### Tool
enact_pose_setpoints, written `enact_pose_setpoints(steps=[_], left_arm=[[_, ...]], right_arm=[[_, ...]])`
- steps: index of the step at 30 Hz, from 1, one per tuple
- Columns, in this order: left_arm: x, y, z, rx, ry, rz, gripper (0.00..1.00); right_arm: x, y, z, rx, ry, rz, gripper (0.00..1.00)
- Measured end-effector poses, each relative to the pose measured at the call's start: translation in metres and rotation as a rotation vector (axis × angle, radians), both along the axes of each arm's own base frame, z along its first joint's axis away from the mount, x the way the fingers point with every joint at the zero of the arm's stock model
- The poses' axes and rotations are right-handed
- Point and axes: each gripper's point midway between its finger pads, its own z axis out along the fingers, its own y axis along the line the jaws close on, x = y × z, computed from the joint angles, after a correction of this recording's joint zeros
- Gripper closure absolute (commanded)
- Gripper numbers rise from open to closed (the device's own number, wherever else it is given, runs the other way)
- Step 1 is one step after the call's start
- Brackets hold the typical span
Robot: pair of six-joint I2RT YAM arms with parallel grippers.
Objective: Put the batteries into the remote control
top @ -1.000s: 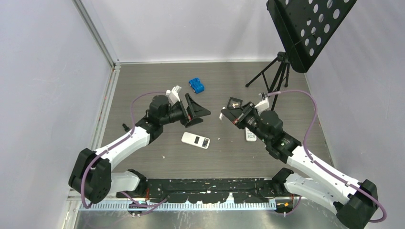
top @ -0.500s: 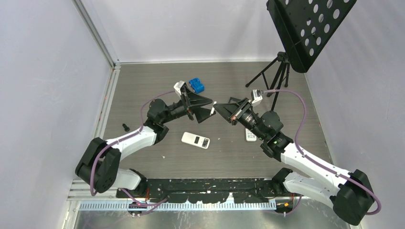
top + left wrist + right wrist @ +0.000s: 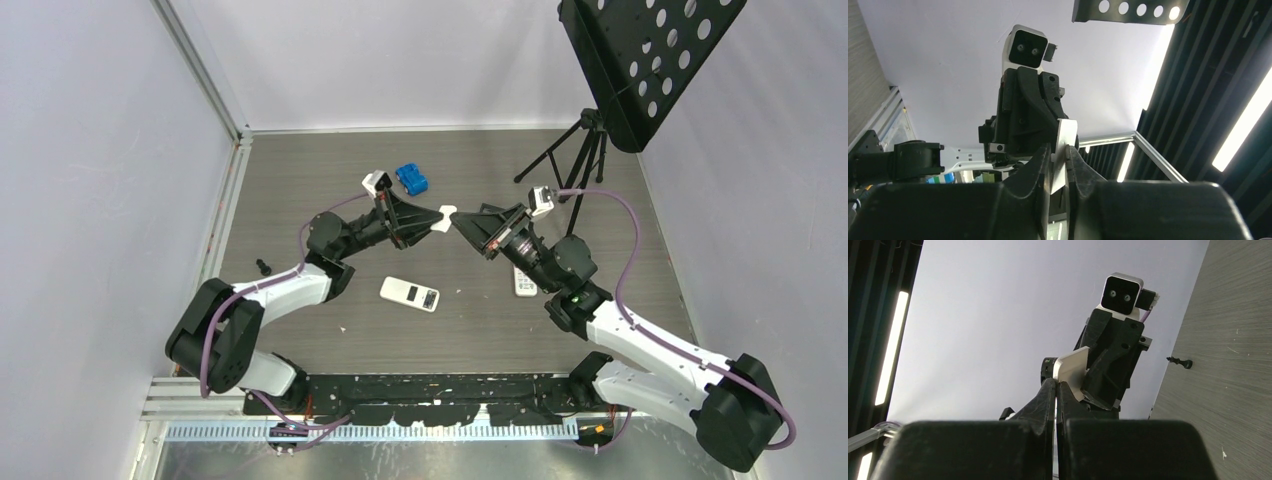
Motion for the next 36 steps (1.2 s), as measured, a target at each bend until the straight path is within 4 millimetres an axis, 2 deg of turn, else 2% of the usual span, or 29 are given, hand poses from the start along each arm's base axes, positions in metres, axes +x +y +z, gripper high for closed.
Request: enact_pose_setpoints(steps=[3,8,12,15,21,22,23,24,25,28,32,35,36], left_arm=[[0.000,0.001,0.003,-0.012,-0.015,0.006,1.00],[0.002,0.002,0.004,-0.017,-0.021,0.015,1.00],[0.001,-0.002,-0.001,-0.002,-0.019,0.005,1.00],[0.001,-0.003,-0.005,0.013,-0.025,0.007,1.00],[0.005,-0.006,-0.018,0.063,-0.019,0.020,1.00],[0.005,-0.006,-0.020,0.069,-0.019,0.022,0.94],[0.006,-0.007,-0.023,0.080,-0.025,0.026,0.83],[0.007,-0.007,-0.025,0.089,-0.026,0.028,0.63],[0.007,-0.007,-0.028,0.103,-0.028,0.033,0.48],[0.010,-0.006,-0.042,0.179,-0.041,0.057,0.25],[0.018,0.008,-0.067,0.352,-0.090,0.147,0.17],[0.034,0.032,-0.096,0.552,-0.125,0.263,0.13],[0.040,0.042,-0.108,0.629,-0.128,0.299,0.13]], right_arm=[[0.000,-0.002,-0.001,-0.004,0.003,-0.008,0.98],[0.001,-0.002,-0.004,-0.013,0.012,-0.015,0.73],[0.002,0.000,-0.018,-0.063,0.035,-0.016,0.61],[0.003,0.000,-0.025,-0.094,0.042,-0.020,0.64],[0.005,0.000,-0.034,-0.128,0.054,-0.031,0.91],[0.006,0.000,-0.034,-0.131,0.056,-0.033,0.97],[0.006,0.000,-0.036,-0.134,0.061,-0.035,0.99],[0.007,0.000,-0.037,-0.137,0.063,-0.037,1.00],[0.007,0.000,-0.038,-0.143,0.067,-0.038,1.00],[0.007,0.000,-0.047,-0.175,0.081,-0.038,1.00],[0.008,-0.001,-0.067,-0.247,0.114,-0.047,1.00],[0.010,-0.002,-0.088,-0.318,0.153,-0.055,1.00],[0.012,-0.001,-0.100,-0.357,0.178,-0.055,1.00]])
